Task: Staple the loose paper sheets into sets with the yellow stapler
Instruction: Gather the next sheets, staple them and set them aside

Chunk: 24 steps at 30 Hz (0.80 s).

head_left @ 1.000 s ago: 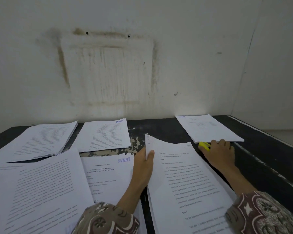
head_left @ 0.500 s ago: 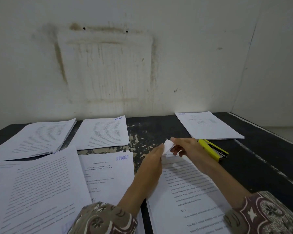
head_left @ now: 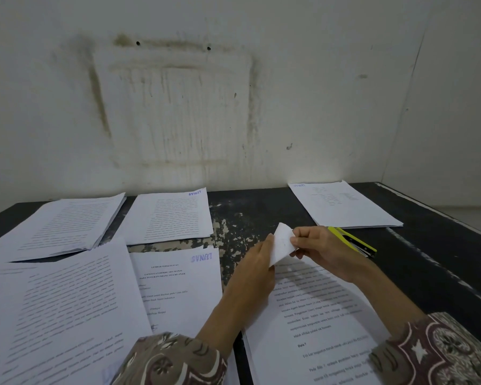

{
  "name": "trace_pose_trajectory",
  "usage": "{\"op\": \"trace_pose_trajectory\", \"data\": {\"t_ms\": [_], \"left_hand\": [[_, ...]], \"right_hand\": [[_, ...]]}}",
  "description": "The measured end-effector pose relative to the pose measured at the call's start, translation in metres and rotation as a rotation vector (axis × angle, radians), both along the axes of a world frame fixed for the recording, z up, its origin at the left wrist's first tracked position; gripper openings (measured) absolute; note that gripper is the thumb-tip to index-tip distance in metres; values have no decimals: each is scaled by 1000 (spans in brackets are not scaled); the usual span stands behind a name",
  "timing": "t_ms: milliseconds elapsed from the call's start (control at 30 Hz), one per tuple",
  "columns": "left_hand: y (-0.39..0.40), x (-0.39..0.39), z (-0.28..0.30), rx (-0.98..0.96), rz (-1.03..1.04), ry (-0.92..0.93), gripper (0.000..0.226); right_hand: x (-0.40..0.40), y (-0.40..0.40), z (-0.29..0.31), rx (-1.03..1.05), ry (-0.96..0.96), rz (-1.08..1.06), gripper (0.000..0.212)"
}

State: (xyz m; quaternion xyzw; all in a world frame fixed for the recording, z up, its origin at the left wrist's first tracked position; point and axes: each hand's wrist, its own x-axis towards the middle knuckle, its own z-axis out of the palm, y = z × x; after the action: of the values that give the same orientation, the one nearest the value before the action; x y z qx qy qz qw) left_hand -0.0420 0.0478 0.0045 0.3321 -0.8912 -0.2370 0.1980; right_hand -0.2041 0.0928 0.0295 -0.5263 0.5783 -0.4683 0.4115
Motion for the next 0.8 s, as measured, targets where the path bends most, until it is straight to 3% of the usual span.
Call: {"op": "trace_pose_trajectory", "data": {"t_ms": [200, 300, 433, 567, 700, 800], "left_hand": [[-2, -2, 3, 100, 50, 23, 62], [-1, 0, 7, 164, 85, 135, 45], [-3, 9, 9, 258, 120, 419, 11], [-9, 16, 13, 497, 181, 644, 18], [-13, 21, 20, 602, 255, 804, 21], [-20, 27, 26, 619, 330, 949, 23]], "right_hand": [[0, -2, -1, -10, -25, -28, 27], [6, -2, 1, -80, -74, -112, 21], [1, -6, 2, -192, 132, -407, 9], [-18, -5, 0, -100, 343, -529, 33], [-21, 4, 8, 98, 181, -442, 45], [-23, 12, 14, 182, 91, -376, 30]]}}
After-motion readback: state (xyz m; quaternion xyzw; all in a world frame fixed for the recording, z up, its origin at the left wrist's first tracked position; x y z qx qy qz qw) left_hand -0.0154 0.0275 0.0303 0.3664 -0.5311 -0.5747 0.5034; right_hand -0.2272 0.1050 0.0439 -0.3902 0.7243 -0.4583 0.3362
